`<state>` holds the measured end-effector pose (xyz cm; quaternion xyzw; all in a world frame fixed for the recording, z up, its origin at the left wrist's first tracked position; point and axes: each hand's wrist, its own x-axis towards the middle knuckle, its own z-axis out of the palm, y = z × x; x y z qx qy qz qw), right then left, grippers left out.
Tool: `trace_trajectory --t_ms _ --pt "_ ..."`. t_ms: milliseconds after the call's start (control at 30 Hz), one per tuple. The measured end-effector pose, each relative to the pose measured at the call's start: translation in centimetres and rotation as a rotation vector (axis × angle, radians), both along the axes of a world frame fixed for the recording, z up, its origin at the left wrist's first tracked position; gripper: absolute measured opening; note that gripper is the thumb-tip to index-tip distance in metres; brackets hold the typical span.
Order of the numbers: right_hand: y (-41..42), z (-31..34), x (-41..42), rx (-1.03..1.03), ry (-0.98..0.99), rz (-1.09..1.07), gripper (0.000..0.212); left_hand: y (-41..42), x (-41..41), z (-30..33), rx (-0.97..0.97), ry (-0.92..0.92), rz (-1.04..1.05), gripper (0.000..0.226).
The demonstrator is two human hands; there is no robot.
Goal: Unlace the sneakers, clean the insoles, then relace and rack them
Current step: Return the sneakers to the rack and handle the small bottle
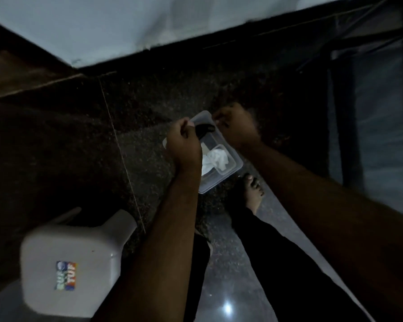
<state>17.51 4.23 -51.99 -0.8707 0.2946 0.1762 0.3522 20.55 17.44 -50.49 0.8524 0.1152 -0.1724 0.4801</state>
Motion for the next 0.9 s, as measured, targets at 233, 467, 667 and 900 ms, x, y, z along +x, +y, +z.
trace_trajectory --t_ms 233,467,667,900 --pt "-2.8 20.7 -2.3 0.019 -0.261 -0.341 0.018 -6.1 -1.1 20.9 -0.116 -0.059 -0.200 0.024" --pt "-6.2 34.9 -6.0 -0.029 -0.489 -0.498 0.025 -11.6 -2.4 34.0 -0.197 -0.192 -0.385 0.023" --pt "-10.9 41.0 -13.2 -0.152 -0.590 -0.663 0.021 -16.7 -7.2 39.9 -0.346 -0.141 -0.524 0.023" --pt "-17.4 42.3 -23.2 -0.279 -0.458 -0.904 0.018 -24.2 -15.4 39.1 -0.362 -0.017 -0.816 0.019"
